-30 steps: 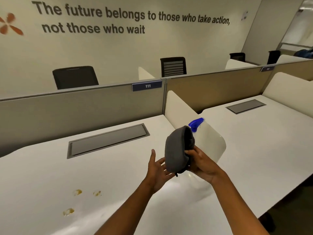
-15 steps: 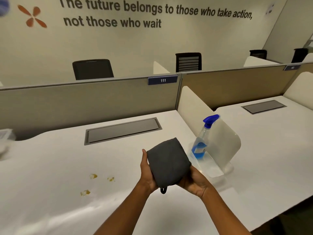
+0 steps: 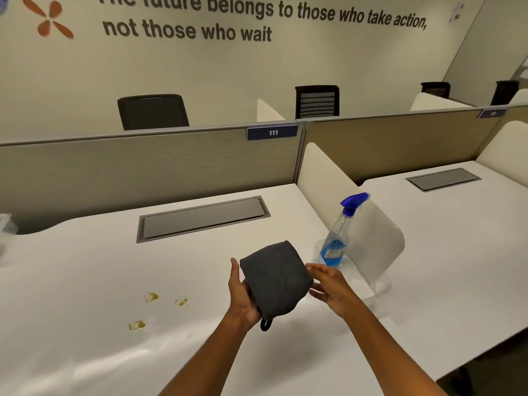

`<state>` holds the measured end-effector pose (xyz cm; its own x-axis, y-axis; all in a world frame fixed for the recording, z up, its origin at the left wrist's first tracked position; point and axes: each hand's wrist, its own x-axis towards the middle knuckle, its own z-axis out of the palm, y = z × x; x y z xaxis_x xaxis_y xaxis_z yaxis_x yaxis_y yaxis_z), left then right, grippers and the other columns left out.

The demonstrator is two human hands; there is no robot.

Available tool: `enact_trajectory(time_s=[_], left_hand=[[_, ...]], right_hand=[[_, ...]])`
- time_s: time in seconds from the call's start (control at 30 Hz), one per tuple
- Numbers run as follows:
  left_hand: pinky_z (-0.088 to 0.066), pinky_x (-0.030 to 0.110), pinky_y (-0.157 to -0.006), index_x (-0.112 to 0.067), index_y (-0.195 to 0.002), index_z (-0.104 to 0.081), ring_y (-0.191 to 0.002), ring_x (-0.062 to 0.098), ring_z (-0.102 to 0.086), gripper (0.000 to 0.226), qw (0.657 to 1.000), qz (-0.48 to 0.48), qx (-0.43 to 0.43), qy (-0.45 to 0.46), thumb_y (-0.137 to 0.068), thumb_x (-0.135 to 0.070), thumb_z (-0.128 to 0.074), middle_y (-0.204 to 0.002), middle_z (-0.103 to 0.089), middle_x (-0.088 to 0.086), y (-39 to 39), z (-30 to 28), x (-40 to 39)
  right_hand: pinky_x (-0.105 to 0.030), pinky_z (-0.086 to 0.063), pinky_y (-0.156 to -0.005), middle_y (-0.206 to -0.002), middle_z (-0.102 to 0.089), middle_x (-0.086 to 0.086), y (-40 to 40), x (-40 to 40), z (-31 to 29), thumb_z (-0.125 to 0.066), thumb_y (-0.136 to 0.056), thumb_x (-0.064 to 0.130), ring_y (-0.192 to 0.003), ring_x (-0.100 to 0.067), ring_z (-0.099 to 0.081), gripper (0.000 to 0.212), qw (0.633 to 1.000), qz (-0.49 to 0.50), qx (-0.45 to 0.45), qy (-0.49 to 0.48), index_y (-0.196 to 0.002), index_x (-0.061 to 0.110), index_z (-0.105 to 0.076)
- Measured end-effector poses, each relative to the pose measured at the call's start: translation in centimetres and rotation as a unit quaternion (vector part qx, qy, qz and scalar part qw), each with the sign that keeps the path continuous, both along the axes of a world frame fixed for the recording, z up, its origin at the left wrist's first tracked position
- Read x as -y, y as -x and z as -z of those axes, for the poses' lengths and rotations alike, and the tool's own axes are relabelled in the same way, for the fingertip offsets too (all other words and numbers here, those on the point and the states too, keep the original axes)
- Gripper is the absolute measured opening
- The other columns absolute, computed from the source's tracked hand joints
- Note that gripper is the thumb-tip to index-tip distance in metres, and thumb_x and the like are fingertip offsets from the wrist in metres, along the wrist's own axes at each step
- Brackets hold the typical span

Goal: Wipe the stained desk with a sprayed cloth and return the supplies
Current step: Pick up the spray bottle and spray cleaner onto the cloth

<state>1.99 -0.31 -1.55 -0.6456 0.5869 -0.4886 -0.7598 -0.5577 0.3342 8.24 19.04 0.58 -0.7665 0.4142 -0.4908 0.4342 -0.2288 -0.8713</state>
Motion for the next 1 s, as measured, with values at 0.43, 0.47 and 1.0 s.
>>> enact_trajectory(time_s=[0.43,0.47,1.0], left_hand=[[-0.057,0.056,-0.084,-0.012,-0.116,-0.072,-0.110,0.044,-0.066,0.082,1.000,0.006,-0.016,-0.018,-0.072,-0.078,-0.055,-0.125,-0.068,0.018,1.9,0.3,-1.2],[-0.057,0.056,-0.084,-0.012,-0.116,-0.072,-0.110,0.044,-0.066,0.081,1.000,0.006,-0.017,-0.015,-0.072,-0.078,-0.055,-0.125,-0.068,0.018,2.1,0.2,-1.2],[-0.054,0.053,-0.092,-0.015,-0.119,-0.070,-0.116,0.040,-0.064,0.079,0.998,0.002,-0.052,0.025,-0.072,-0.077,-0.056,-0.129,-0.066,0.015,4.6,-0.4,2.0]], right_hand=[[-0.049,-0.044,-0.106,-0.141,-0.050,-0.012,5.7,-8.8,-5.2,-0.073,-0.079,0.047,-0.125,-0.030,-0.053,0.082,0.926,0.163,0.007,-0.342,-0.144,0.020,-0.030],[-0.050,-0.042,-0.108,-0.145,-0.046,-0.012,6.4,-9.3,-5.3,-0.073,-0.078,0.048,-0.129,-0.032,-0.049,0.088,0.926,0.150,0.014,-0.345,-0.146,0.020,-0.025],[-0.048,-0.045,-0.103,-0.143,-0.046,-0.021,10.4,-10.4,-3.1,-0.063,-0.090,0.036,-0.125,-0.039,-0.051,0.074,0.934,0.153,0.001,-0.322,-0.146,0.009,-0.023]])
